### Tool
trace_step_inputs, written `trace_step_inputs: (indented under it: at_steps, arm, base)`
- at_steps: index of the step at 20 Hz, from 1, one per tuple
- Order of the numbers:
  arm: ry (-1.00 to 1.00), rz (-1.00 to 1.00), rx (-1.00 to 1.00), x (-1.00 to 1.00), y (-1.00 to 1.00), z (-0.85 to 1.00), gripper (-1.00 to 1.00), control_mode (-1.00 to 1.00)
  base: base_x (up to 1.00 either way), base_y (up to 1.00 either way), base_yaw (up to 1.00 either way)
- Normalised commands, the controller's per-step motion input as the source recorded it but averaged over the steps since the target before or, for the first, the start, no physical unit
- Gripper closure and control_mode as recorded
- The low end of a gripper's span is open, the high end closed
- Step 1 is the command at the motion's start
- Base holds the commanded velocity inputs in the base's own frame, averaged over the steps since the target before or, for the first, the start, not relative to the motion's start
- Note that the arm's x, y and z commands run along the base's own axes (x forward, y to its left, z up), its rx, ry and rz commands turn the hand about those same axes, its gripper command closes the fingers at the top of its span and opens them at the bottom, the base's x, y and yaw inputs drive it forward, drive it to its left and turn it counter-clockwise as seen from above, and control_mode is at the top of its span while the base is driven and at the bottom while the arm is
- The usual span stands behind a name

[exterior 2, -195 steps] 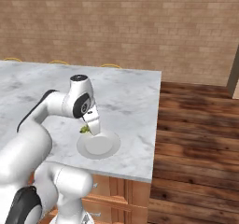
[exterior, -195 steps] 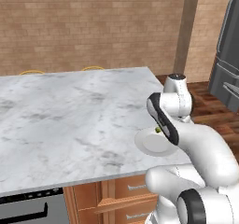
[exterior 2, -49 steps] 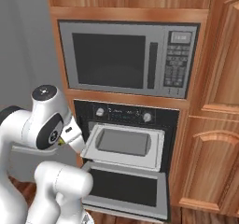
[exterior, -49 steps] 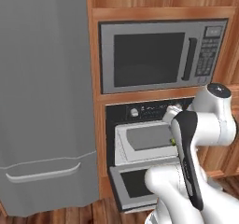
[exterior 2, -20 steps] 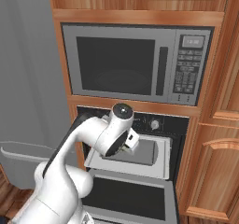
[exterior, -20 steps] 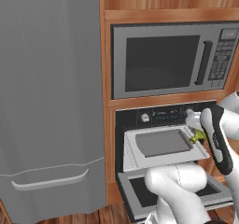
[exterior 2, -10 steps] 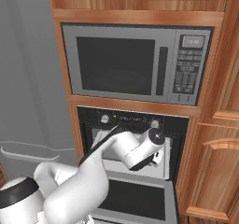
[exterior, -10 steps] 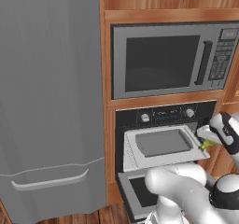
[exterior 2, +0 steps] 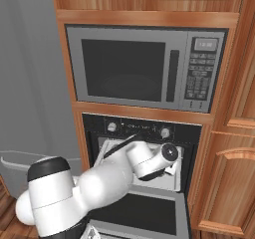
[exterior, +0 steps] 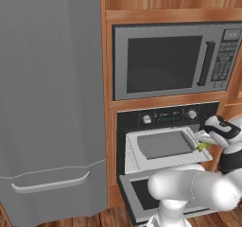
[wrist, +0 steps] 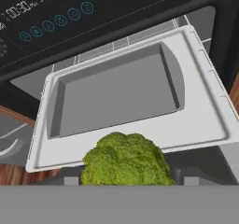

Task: Place the broccoli on the top rack of the oven.

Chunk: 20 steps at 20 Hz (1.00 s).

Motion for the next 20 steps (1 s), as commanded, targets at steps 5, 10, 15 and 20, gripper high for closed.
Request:
trace_step_inputs:
  at_steps: [5, 10, 15, 20]
  arm:
    - [-0.21, 0.12, -0.05, 0.16, -0.03, -0.46, 1.00, -1.00]
    - [-0.17, 0.15, -0.10, 0.16, 0.00, -0.44, 1.00, -1.00]
    - [0.00, 0.11, 0.00, 0.23, 0.00, 0.01, 1.00, -1.00]
    - [0.00, 0.09, 0.00, 0.27, 0.01, 0.02, 1.00, -1.00]
  base:
    - [0.00, 0.00, 0.00]
    - [0.00, 0.00, 0.00]
    - [0.00, 0.00, 0.00]
    - [0.00, 0.00, 0.00]
